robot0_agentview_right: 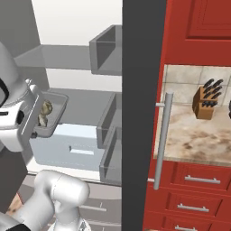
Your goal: Place two dumplings into each of the tupperware containers and then place the containers in the fridge.
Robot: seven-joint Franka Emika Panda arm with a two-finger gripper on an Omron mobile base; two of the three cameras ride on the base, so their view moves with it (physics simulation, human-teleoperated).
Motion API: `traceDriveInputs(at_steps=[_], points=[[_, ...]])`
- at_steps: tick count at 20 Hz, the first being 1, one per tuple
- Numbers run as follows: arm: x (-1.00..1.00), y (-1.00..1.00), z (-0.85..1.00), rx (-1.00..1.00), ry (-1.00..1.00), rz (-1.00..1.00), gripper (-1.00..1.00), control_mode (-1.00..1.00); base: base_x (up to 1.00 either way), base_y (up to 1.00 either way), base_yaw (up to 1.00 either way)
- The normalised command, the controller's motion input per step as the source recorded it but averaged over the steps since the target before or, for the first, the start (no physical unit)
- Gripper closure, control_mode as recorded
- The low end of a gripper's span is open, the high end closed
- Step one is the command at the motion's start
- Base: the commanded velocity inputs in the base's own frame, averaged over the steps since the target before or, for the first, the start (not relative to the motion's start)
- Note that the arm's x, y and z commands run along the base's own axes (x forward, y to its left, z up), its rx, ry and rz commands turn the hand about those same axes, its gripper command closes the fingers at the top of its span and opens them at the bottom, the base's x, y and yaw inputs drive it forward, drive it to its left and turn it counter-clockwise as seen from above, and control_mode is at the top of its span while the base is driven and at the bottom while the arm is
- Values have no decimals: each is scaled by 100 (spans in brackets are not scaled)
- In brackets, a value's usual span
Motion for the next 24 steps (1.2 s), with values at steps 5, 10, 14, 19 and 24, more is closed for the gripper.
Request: traceDriveInputs(at_steps=[5,10,14,19,24], points=[[52,0,-10,0,0,0,100,-100,21,0,0],[100,0,-40,0,-8,4,100,-100,0,0,0],[83,-3,-73,0,-12,6,100,-100,0,0,0],[23,0,-53,0,-16,1,100,-100,0,0,0],[48,0,-10,2,-2,0,100,-100,0,0,0]])
